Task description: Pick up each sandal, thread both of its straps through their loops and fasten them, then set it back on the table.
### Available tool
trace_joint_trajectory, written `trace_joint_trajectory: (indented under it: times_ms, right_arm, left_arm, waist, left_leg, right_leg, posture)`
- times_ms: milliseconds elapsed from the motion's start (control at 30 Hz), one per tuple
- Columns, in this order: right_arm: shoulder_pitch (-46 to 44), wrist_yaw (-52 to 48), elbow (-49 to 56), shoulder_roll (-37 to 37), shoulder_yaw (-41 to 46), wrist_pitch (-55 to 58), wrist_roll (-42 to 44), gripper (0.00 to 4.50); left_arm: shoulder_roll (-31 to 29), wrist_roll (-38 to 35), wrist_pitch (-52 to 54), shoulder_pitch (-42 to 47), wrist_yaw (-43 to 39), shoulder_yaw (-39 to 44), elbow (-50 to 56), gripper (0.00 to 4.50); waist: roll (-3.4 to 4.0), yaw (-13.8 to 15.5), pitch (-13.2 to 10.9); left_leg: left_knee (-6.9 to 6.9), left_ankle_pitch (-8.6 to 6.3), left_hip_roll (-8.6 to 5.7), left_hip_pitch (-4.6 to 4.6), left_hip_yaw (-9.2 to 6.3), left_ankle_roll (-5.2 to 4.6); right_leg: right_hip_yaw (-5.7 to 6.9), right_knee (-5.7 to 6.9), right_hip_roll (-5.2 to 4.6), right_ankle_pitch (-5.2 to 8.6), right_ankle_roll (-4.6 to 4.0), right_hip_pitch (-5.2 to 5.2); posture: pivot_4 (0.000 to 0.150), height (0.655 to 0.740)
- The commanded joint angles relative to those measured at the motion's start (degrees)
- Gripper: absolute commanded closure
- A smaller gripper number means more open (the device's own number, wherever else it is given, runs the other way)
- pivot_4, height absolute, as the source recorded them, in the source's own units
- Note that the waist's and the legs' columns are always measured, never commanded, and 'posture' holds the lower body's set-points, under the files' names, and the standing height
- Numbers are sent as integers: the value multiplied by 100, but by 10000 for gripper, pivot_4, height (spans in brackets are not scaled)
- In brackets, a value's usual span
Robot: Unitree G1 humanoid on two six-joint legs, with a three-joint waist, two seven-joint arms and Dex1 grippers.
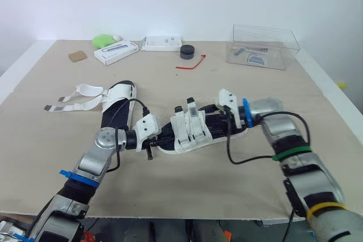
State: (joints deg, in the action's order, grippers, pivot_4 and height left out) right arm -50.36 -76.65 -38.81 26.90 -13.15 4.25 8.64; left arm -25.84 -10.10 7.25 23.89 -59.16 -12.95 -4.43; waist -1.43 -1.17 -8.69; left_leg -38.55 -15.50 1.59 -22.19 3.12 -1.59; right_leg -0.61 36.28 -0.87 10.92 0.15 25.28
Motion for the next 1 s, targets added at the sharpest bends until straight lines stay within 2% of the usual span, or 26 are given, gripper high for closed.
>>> trace_joint_trajectory:
  times_ms: [33, 133, 200, 233, 300, 400, 600, 833, 933, 1000]
  right_arm:
    - [-283, -100, -173, -164, 170, -119, 85, 0]
    - [-293, -217, -368, -229, 106, -430, -33, 0]
    - [-283, -319, -392, -268, 125, -403, 11, 0]
    - [-272, -360, -385, -279, 132, -418, 24, 2613]
    - [-224, -441, -353, -271, 132, -466, 16, 8069]
    - [-136, -533, -291, -225, 148, -511, 19, 19446]
    - [3, -445, -98, -183, 308, -368, 128, 44814]
    - [455, -131, 644, 12, 625, 263, 359, 44814]
    - [536, 306, 1001, 59, 848, 787, 487, 44814]
    - [507, 1034, 1315, 67, 1327, 1617, 755, 44814]
  left_arm:
    - [-94, -152, 158, -152, -165, -46, 404, 16756]
    - [-132, -228, 242, -218, -172, -15, 559, 1505]
    - [-147, -259, 265, -240, -155, 14, 615, 347]
    - [-156, -261, 270, -244, -156, 24, 625, 69]
    - [-167, -266, 276, -256, -132, 63, 647, 0]
    - [-193, -375, 352, -318, -98, 184, 774, 0]
    - [-349, -820, 698, -465, -68, 598, 1103, 0]
    - [-840, -1437, 1010, -724, -379, 1137, 1590, 0]
    - [-874, -1532, 947, -752, -414, 1167, 1701, 0]
    - [-760, -1752, 1019, -711, -253, 1341, 1815, 0]
  waist:
    - [0, 5, 0]
    - [1, 3, -1]
    - [1, 1, -1]
    - [1, 1, -1]
    - [1, 1, -1]
    - [2, 1, -1]
    - [2, -2, -3]
    - [2, -2, -7]
    - [2, -1, -9]
    - [1, -1, -12]
  left_leg:
    - [0, -1, 0, -2, 0, 1]
    - [1, -5, -2, -8, -1, 7]
    - [2, -8, -6, -9, 1, 10]
    - [1, -9, -7, -9, 2, 11]
    - [1, -9, -7, -8, 2, 11]
    - [1, -9, -6, -7, 0, 11]
    - [1, -9, -5, -8, 0, 11]
    - [1, -8, -3, -9, -2, 13]
    - [1, -8, -6, -11, -1, 14]
    - [0, -4, -10, -12, -1, 21]
  right_leg:
    - [1, 1, -1, 2, -1, 2]
    - [3, -2, -8, 6, 0, 3]
    - [2, -3, -13, 8, 3, 2]
    - [1, -3, -15, 8, 5, 3]
    - [1, -3, -15, 8, 5, 3]
    - [2, -2, -12, 8, 4, 3]
    - [1, -1, -10, 9, 4, 4]
    - [2, 1, -10, 9, 3, 5]
    - [3, 1, -15, 10, 5, 6]
    - [2, 1, -19, 9, 7, 6]
  posture:
    - [1500, 7400]
    - [1500, 7400]
    - [1500, 7400]
    - [1500, 7400]
    - [1500, 7400]
    - [1500, 7400]
    - [1500, 7400]
    - [1500, 7400]
    - [1500, 7400]
    - [1500, 7400]
